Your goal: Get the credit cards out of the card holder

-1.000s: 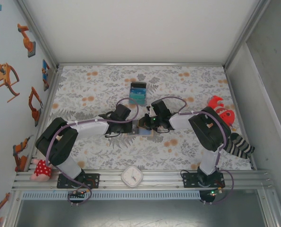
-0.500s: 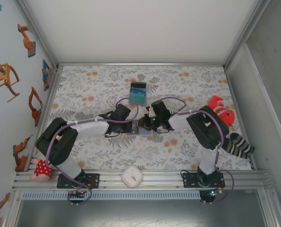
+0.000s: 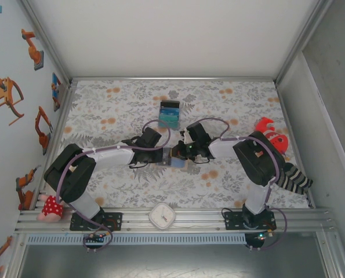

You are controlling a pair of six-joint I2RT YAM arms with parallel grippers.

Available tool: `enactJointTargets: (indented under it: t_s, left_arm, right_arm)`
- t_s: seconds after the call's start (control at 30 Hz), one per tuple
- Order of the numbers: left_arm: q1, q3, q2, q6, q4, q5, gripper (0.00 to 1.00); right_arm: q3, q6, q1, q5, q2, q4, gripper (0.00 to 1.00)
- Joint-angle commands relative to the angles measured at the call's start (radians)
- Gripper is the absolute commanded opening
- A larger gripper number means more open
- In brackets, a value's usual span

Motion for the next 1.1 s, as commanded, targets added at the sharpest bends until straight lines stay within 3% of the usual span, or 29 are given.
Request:
enactJointTargets:
  t_s: [0.0, 0.3, 0.67, 0.8, 1.07]
  left_arm:
    - [-0.001, 0.005, 0.022, -0.011, -0.057, -0.004, 0.05]
    - [-0.001, 0.007, -0.005, -0.011, -0.063, -0.004, 0.07]
    - [-0.011, 0.063, -0.091, 0.038, -0.056, -0.006, 0.25]
    - [-0.012, 0.082, -0.056, 0.059, -0.024, 0.033, 0.24]
    - [-0.018, 0.115, 0.051, 0.078, -0.001, 0.117, 0.13]
  right_arm:
    - [-0.01, -0.033, -0.013, -0.003, -0.042, -0.034, 0.0]
    - [-0.016, -0.032, -0.027, 0.005, -0.063, -0.061, 0.0]
    - [0.001, -0.046, -0.03, 0.018, -0.078, -0.104, 0.0]
    - [0.01, -0.043, -0.03, 0.012, -0.072, -0.106, 0.0]
    - [-0.006, -0.046, -0.041, 0.014, -0.084, -0.111, 0.0]
